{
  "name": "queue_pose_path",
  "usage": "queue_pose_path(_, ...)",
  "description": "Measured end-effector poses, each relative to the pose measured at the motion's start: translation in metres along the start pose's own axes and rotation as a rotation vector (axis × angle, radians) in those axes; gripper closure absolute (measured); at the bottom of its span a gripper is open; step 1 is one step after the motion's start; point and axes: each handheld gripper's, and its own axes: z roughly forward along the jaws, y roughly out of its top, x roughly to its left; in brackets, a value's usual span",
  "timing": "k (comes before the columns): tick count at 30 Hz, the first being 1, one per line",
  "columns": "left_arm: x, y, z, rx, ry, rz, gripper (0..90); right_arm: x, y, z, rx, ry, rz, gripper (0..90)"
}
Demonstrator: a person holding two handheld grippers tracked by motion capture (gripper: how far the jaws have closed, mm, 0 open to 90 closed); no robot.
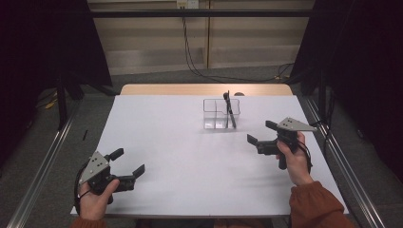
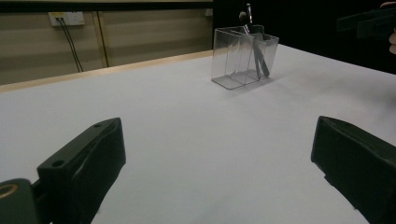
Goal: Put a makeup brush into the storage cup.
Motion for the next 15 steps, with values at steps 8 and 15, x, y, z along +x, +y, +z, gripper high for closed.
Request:
queue_pose_path(8,0.000,0.000,-0.001,0.001,-0.001,0.001,3.1,0.006,-0.006,-0.014,-0.005,0.016,-0.002,2.7)
queue_pose_path(15,0.000,0.000,0.000,0.002,0.006,-0.012,3.8,0.006,-0.018,-0.024,0.008,0.012,0.003,2.8)
